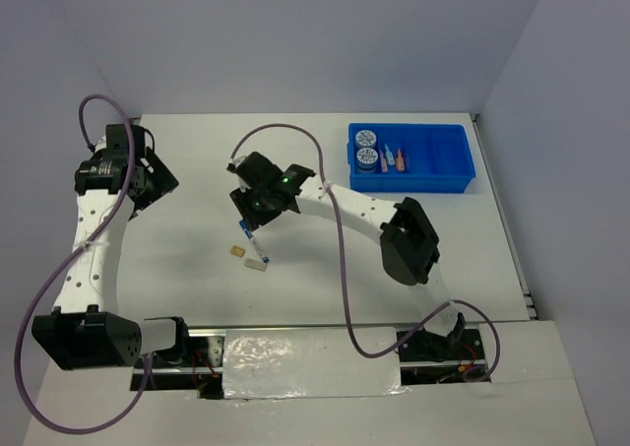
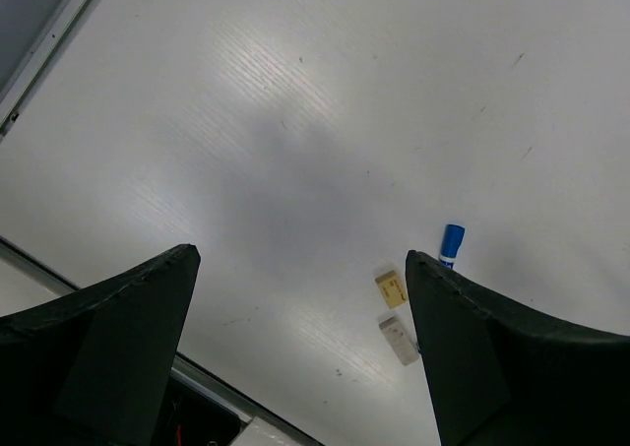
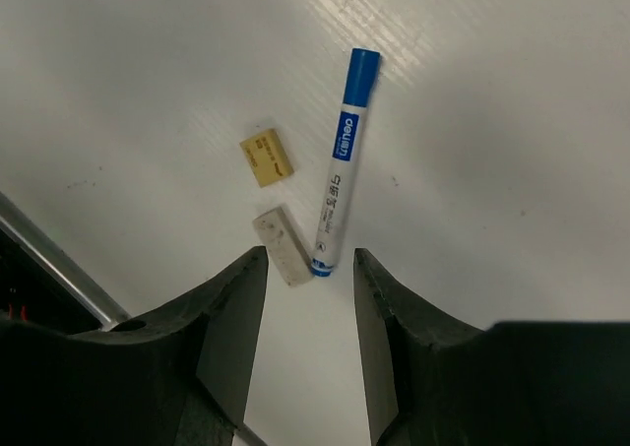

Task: Sort the stationery into containers
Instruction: Pick up the pen from the center of the board.

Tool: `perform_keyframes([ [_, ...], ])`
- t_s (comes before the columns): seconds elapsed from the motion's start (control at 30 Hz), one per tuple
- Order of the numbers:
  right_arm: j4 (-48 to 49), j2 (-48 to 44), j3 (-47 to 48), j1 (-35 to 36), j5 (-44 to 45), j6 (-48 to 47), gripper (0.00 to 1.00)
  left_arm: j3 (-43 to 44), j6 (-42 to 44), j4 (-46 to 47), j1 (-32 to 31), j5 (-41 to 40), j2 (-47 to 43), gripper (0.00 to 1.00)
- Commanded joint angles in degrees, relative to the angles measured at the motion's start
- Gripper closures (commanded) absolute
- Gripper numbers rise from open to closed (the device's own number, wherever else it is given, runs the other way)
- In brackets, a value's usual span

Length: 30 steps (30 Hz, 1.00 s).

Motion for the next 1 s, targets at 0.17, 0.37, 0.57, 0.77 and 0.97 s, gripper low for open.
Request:
perform_keyframes([
  [0.17, -4.57, 9.75, 8.15, 1.48, 0.02, 1.65, 0.51, -4.87, 0.26, 0.94, 1.94, 0.59, -5.07, 0.01],
  [0.37, -4.92, 12.91, 7.89, 2.27, -0.42, 1.83, 0.51, -5.32, 2.9, 0.77, 2.91, 0.33, -5.33, 0.01],
  [0.57, -5.18, 15.73, 8.07, 3.68, -1.03, 2.7, 0.51, -6.46, 3.87, 1.47, 2.91, 2.35, -5.25, 0.01],
  [0.77, -7.29, 18.54, 7.89, 4.38, 5.09, 4.2, 0.64, -8.31, 4.48, 2.87, 2.91, 3.93, -5.07, 0.01],
  [0.97, -6.42, 12.67, 4.47, 0.62, 13.02, 6.13, 0.91, -9.44, 6.33, 4.63, 2.91, 8.05, -4.72, 0.01],
])
